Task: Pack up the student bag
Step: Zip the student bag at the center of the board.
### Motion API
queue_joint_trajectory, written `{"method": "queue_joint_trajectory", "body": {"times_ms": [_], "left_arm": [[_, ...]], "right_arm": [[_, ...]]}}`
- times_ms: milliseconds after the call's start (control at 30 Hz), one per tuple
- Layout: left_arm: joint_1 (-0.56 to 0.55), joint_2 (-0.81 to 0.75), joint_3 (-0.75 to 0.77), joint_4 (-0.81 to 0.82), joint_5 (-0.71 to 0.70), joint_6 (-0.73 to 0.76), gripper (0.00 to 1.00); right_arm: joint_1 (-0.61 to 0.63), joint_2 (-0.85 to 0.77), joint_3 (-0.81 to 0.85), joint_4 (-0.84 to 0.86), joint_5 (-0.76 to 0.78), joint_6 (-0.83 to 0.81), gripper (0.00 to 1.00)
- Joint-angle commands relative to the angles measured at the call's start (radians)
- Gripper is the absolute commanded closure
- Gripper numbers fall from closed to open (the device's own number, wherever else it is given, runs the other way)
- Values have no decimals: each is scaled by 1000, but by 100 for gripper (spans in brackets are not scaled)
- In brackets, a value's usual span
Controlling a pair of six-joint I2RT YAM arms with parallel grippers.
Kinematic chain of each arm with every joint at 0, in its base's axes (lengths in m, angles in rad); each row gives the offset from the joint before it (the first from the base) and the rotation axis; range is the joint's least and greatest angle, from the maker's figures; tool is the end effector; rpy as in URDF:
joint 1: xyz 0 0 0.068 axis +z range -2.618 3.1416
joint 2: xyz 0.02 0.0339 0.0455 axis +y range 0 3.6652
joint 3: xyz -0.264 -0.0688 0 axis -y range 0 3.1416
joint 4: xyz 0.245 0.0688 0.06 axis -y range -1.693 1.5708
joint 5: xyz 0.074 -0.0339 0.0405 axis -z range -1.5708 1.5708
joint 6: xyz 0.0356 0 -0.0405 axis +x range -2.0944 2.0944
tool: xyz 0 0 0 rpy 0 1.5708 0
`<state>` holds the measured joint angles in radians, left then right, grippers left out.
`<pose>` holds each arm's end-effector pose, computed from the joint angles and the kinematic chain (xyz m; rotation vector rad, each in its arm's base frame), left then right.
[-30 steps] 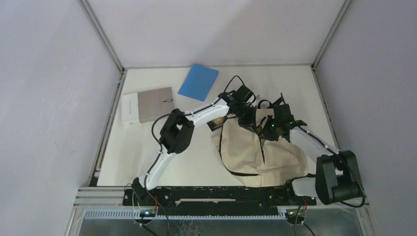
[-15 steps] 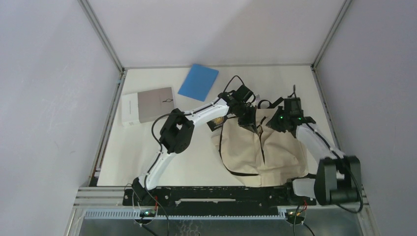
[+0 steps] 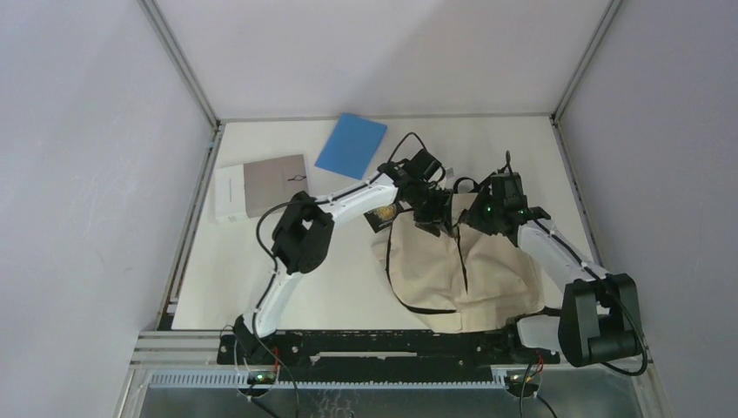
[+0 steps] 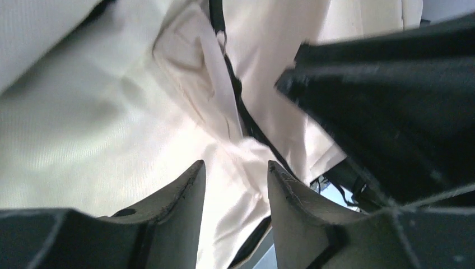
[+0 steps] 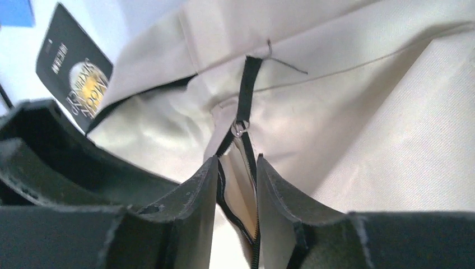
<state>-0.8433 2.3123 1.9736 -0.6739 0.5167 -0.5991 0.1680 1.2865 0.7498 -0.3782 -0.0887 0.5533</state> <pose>0.3226 -0.3888 0.1944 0.5616 2.8039 -1.1055 0.2498 0.0456 0.2065 0.4465 2.4884 0.4085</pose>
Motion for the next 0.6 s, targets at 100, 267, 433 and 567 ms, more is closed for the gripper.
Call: {"method": "queue_joint_trajectory", "body": {"times_ms": [100,267,433,567], "left_arm": [[43,-205,-153,56,-11,19,58],[62,-249,-198,83,-13,0,60],[64,-251,-209,84,-15,-4,59],[64,-258,-225,98,-16,-20,59]], "right_arm": [[-20,78,101,73,47,58,60],[-13,201,175,73,61,64,60],[-8,296,220,63,77,75,61],[20,321,224,59,119,87,62]]}}
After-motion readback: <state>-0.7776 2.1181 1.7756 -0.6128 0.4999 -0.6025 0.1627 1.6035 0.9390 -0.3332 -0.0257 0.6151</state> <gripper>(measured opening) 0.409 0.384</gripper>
